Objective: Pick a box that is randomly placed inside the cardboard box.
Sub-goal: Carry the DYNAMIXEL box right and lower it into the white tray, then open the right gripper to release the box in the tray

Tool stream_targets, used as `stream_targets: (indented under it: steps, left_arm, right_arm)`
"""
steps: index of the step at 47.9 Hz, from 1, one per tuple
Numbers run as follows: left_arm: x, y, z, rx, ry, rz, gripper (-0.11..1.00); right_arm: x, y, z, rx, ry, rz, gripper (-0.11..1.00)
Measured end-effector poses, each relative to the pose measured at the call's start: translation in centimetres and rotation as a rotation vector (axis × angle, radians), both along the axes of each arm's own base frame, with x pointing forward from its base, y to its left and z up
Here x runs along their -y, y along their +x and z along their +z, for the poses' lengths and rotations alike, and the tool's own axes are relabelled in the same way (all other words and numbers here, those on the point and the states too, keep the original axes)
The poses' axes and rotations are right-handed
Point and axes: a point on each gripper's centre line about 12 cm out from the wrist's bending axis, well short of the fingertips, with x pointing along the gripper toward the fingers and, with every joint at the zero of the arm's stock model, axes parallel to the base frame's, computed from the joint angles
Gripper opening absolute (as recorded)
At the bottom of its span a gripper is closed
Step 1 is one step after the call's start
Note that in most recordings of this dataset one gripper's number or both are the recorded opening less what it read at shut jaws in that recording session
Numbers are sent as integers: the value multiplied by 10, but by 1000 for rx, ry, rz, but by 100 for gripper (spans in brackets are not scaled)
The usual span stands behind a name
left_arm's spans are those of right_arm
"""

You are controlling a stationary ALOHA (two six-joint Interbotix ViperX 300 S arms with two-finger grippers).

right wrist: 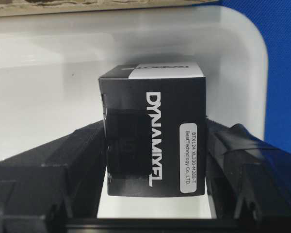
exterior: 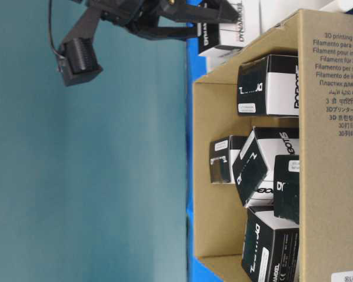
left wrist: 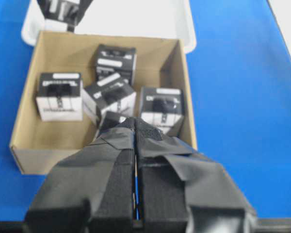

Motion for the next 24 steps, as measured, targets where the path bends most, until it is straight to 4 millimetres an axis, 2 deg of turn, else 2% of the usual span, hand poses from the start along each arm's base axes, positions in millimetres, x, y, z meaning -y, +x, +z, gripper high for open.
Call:
stream_targets:
  steps: [15, 20, 24]
  left_arm:
    - [0, 0, 0, 0, 0, 0, -5]
    - [0, 0, 0, -2, 0, 0, -5]
    - [0, 0, 0, 0, 0, 0, -5]
  right_arm:
    - [3, 5, -1, 1, 1, -7, 62]
    - [5, 4, 0, -4, 3, -15, 88]
    - [6, 4, -1, -7, 4, -20, 99]
